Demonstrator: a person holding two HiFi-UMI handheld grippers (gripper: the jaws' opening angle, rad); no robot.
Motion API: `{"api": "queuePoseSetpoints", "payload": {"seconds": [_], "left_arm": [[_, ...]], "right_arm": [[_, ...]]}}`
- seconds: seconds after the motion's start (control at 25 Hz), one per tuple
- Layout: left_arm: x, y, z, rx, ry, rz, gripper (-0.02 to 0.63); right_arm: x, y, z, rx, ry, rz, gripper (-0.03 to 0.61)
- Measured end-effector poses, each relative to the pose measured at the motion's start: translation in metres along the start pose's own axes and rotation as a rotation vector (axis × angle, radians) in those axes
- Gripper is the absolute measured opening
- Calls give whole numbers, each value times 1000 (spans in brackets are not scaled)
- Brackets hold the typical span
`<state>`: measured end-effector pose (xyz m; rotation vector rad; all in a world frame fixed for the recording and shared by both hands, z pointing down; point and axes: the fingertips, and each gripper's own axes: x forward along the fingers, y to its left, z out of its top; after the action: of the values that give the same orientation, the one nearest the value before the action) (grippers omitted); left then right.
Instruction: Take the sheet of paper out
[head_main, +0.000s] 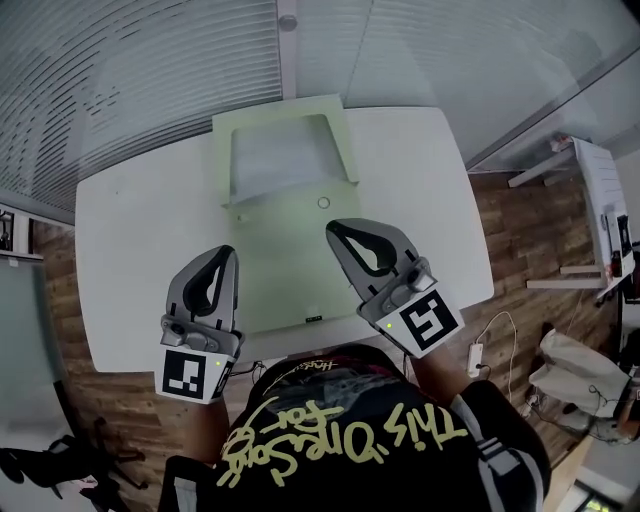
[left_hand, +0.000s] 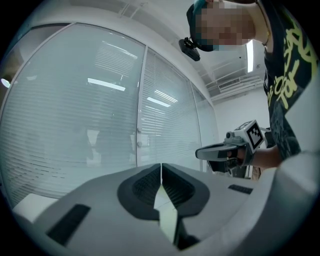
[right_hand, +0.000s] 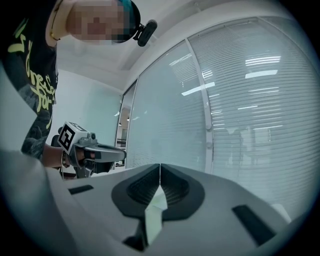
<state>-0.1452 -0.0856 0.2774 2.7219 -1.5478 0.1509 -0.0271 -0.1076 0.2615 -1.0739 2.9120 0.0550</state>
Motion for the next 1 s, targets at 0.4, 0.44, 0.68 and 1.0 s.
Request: {"api": "queuePoseSetpoints", "payload": {"seconds": [0.4,0.44,0.68,1.0], "left_arm": [[6,-4,3,79,-36,-21,12],[7,-4,1,79,-31,-19,12],[6,-3,-13,93,16,-3,12],[11,-2,-27,86,54,9,12]], "right_arm": [[2,-1,-9,-14,24,16,9],[3,-1,-10,-18,24,15,9],[4,2,-20,-34,28,19,11],[4,3,-58,-171,207,86,11]]}}
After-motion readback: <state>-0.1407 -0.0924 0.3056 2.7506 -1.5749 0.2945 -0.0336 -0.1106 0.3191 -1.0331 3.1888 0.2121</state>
